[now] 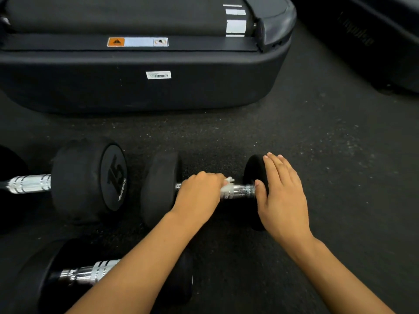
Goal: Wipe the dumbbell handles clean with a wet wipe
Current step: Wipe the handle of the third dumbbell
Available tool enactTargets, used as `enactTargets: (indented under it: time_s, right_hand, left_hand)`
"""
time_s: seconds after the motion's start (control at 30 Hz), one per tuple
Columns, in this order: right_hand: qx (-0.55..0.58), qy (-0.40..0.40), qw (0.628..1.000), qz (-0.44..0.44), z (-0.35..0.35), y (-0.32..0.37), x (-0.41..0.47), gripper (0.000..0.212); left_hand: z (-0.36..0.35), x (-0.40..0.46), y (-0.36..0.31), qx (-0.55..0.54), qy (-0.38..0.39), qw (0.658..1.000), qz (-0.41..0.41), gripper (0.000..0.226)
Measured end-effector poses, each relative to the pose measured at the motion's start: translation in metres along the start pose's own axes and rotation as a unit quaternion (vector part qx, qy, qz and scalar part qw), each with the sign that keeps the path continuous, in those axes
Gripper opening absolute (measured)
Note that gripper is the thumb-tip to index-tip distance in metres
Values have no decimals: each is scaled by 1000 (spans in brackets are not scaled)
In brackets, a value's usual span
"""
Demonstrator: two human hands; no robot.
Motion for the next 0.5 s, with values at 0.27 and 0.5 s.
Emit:
enactTargets:
  time_s: [0.27, 0.5]
  right_hand:
    - [4, -15, 1000, -1, 0, 2, 0, 50]
    - [0, -19, 1000, 4, 0, 2, 0, 51]
  left_hand:
    - [-3, 13, -13, -73, 46, 996, -31, 17]
    - [-16, 48, -20, -175, 193, 965, 7, 32]
Point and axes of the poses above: each hand's wrist, its own x-axis towards the middle knuckle, its own z-axis out of the back of the hand, y = z × x, the point moved 6 cm from there along x, towards the middle knuckle, and after that the axes turned 3 degrees about -z, right-handed, at the moved point
